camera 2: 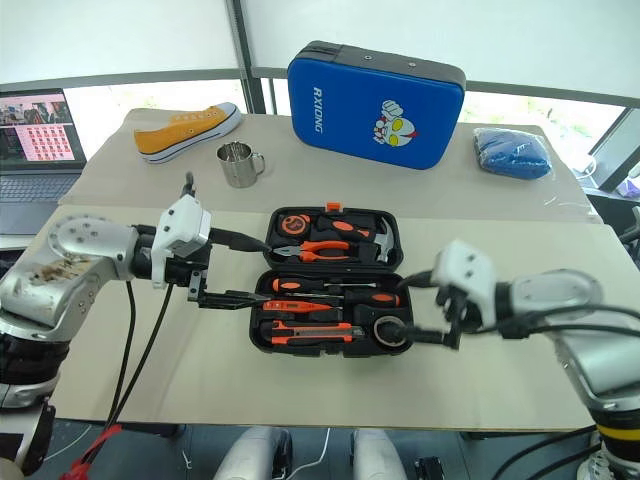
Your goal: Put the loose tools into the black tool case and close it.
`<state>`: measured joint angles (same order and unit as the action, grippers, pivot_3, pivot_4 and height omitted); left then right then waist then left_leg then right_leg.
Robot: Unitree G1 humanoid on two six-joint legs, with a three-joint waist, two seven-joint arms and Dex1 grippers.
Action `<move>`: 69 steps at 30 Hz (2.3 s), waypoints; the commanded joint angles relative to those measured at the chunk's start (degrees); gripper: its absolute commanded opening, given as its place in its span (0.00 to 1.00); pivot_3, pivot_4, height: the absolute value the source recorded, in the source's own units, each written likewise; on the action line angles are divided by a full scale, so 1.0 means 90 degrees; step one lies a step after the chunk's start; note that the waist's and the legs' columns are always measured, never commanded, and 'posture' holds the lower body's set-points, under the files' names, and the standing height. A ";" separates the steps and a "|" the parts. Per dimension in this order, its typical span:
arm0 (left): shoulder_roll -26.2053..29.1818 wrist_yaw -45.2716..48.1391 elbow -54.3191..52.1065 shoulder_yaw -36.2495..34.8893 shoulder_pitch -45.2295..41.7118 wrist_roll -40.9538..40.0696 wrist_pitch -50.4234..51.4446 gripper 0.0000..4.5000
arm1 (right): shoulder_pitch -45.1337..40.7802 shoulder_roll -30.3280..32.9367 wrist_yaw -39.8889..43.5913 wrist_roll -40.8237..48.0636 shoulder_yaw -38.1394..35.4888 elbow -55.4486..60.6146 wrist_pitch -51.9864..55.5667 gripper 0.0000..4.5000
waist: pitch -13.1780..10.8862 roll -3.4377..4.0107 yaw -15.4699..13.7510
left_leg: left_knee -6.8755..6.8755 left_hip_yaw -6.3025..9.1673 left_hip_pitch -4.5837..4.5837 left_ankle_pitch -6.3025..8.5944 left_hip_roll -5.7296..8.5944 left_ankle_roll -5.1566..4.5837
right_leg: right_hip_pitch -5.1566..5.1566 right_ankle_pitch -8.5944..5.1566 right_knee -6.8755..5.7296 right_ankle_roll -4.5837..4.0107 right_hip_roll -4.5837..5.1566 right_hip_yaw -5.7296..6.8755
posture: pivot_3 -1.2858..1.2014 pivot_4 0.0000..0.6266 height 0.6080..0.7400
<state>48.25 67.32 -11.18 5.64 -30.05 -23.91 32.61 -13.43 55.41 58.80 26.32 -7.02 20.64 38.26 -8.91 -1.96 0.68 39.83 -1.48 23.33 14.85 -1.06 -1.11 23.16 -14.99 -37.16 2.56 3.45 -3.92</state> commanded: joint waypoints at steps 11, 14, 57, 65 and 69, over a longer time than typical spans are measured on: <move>-0.0636 -0.1363 0.1249 0.0188 0.0611 0.1222 -0.0365 0.23 | -0.0639 -0.0882 -0.0768 -0.1211 0.0682 -0.2265 -0.1175 0.22 | 0.0000 0.0001 0.0003 | -0.0003 -0.0005 0.0013 0.0000 0.0002 0.0000 | 0.0014 0.0001 -0.0002 0.0000 0.0007 -0.0001 | 0.52 0.24 0.99; -0.0860 -0.1406 0.1132 0.0384 0.0611 0.1271 -0.0303 0.01 | -0.0784 -0.1045 -0.0608 -0.1325 0.0942 -0.2379 -0.1349 0.01 | 0.0000 0.0001 0.0001 | -0.0003 -0.0005 0.0013 0.0000 0.0001 0.0001 | 0.0014 0.0001 -0.0004 0.0000 0.0008 -0.0001 | 0.52 0.24 0.99; 0.0200 -0.0903 -0.0366 -0.0383 0.2317 0.0841 0.0674 0.22 | 0.1888 0.0042 0.0169 -0.1342 0.0049 -0.0081 -0.1205 0.18 | 0.0003 0.0009 -0.0033 | -0.0006 -0.0006 -0.0021 0.0004 -0.0013 -0.0002 | -0.0016 0.0000 0.0004 0.0000 0.0010 -0.0001 | 0.52 0.24 0.99; -0.0337 -0.1572 0.0670 -0.1556 0.0599 -0.0632 0.3584 0.78 | 0.0210 -0.0032 0.0172 0.0144 -0.0602 -0.0949 0.0655 0.70 | 0.0001 0.0006 0.0028 | -0.0002 -0.0005 -0.0020 0.0000 -0.0012 -0.0003 | -0.0004 0.0007 -0.0008 -0.0010 -0.0004 -0.0001 | 0.52 0.24 0.99; -0.0910 -0.1957 0.0827 -0.1583 -0.0114 -0.1030 0.4442 0.78 | -0.0840 -0.0474 -0.0173 0.0470 -0.0235 -0.1412 0.1592 0.70 | 0.0000 0.0004 0.0016 | -0.0002 0.0000 -0.0014 0.0000 -0.0003 -0.0003 | -0.0004 0.0008 -0.0007 -0.0008 -0.0001 0.0000 | 0.52 0.24 0.99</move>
<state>41.21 51.21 -3.73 -7.85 -29.29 -30.98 69.32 -18.71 52.13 58.61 28.45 -9.82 8.80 48.43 -8.91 -1.92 0.82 39.80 -1.48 23.25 14.86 -1.08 -1.13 23.16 -14.92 -37.22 2.48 3.45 -3.92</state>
